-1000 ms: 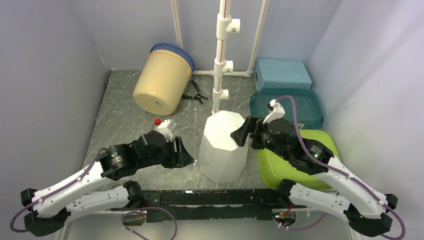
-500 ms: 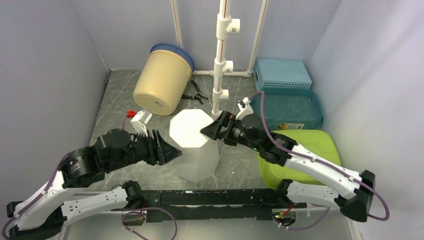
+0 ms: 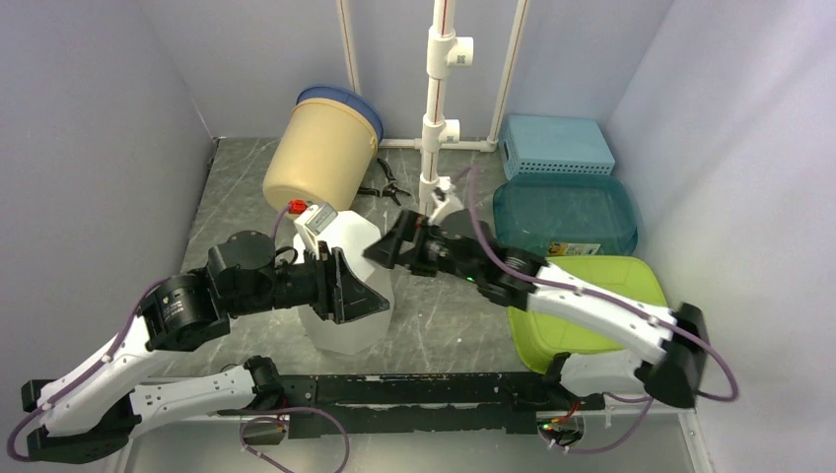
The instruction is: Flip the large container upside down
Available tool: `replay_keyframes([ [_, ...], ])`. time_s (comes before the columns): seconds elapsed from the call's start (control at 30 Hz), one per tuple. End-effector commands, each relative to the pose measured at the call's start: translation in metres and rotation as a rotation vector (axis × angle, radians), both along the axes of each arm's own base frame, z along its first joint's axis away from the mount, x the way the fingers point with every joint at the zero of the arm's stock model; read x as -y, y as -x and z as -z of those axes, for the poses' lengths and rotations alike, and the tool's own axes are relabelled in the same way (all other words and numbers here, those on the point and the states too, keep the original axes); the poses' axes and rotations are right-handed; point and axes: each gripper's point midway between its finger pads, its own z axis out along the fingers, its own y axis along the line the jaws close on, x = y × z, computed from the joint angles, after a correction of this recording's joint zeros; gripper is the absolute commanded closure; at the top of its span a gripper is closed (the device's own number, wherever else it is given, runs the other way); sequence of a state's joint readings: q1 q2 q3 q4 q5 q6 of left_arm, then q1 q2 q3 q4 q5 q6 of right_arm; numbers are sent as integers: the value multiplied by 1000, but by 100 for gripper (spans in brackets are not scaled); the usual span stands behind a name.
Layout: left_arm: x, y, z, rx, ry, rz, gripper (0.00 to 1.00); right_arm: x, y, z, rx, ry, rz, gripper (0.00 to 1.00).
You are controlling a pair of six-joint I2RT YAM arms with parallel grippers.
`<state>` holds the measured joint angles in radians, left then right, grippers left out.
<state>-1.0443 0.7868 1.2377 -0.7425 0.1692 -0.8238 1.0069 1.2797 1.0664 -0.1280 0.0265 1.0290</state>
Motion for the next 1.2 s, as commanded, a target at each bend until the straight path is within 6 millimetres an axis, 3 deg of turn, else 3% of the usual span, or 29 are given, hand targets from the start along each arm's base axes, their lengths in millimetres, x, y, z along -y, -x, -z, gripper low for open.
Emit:
replay_keyframes([
  [0.0, 12, 2, -13, 44, 55, 52, 39, 86, -10, 6, 60, 155, 183, 0],
  [0.13, 28, -5, -2, 32, 7, 76, 39, 141, -10, 13, 64, 240, 321, 0],
  [0.23, 36, -13, 1, 40, -27, 67, 38, 142, -7, 6, 98, 195, 298, 0],
  [0.37, 48, -27, 10, 44, -59, 28, 37, 183, -12, 16, 44, 343, 461, 0],
  [0.57, 80, -43, 52, -22, -161, -6, 39, 231, 4, 31, 7, 316, 614, 0],
  [0.77, 118, -57, 94, -19, -307, -63, 33, 253, 23, 32, 4, 186, 654, 0],
  [0.87, 111, -71, 126, -42, -467, -153, 29, 255, 28, 34, -2, 191, 635, 0],
  [1.03, 85, -96, 157, -24, -666, -318, 20, 248, 34, 49, -41, 258, 576, 0],
  [1.17, 49, -94, 181, -65, -804, -397, 15, 234, 38, 64, -81, 278, 514, 0],
])
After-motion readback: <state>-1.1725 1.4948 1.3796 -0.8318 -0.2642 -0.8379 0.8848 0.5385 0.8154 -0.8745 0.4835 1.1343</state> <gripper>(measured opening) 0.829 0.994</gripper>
